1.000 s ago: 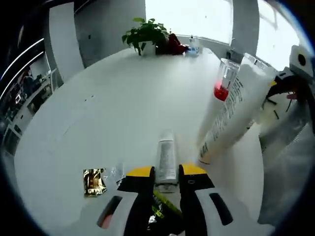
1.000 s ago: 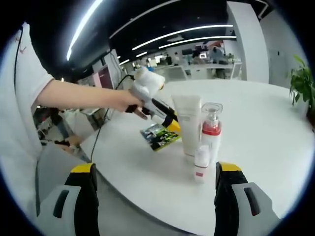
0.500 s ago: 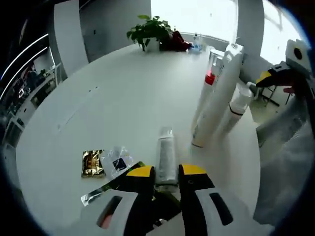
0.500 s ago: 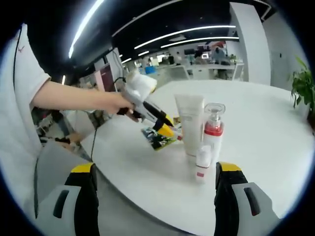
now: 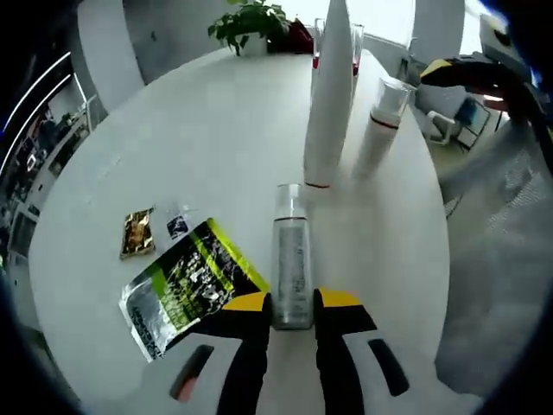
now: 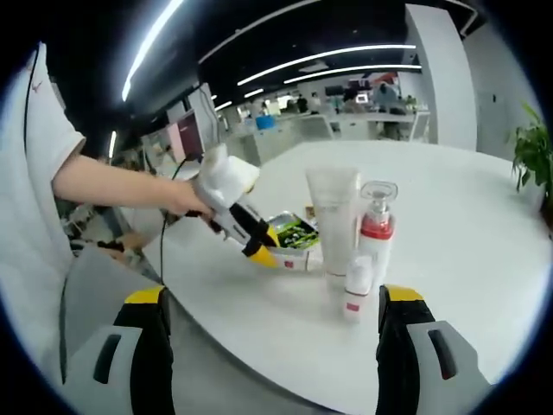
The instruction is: Arrange the skincare products in the storage area until every visible bottle or jar stands upright without overlapping.
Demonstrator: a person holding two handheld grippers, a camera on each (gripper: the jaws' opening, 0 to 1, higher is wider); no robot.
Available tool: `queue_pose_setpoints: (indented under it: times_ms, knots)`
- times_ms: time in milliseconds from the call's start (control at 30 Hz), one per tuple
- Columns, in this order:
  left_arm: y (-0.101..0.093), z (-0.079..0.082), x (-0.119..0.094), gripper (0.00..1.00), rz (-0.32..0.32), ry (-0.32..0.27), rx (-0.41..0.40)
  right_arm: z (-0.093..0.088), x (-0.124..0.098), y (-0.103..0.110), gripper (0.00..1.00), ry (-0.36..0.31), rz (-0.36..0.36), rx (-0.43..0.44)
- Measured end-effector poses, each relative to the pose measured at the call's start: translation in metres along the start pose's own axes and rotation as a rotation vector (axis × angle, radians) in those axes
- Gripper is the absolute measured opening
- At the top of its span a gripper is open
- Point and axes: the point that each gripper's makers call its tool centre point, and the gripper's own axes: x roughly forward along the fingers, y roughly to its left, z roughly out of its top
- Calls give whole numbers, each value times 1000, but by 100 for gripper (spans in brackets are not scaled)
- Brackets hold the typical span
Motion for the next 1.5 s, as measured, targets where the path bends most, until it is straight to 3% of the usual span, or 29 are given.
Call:
queue_pose_setpoints:
  times_ms: [300, 700, 1167, 1300, 1500]
  knots:
    - [-6, -23, -1, 25, 25, 83, 36, 0, 0, 0, 99, -2, 0, 0]
    - [-21, -41, -6, 25, 24, 115, 69, 1, 0, 1, 99, -6, -2, -2]
    - [-23, -47, -6, 26, 26, 131, 85, 3, -1, 1, 99, -14, -3, -3]
    - [-28, -46, -9, 37, 11, 120, 80, 3, -1, 0, 99, -16, -4, -3]
    - [-20, -40, -8, 37, 25, 121, 97, 4, -1, -1, 99, -21, -8, -3]
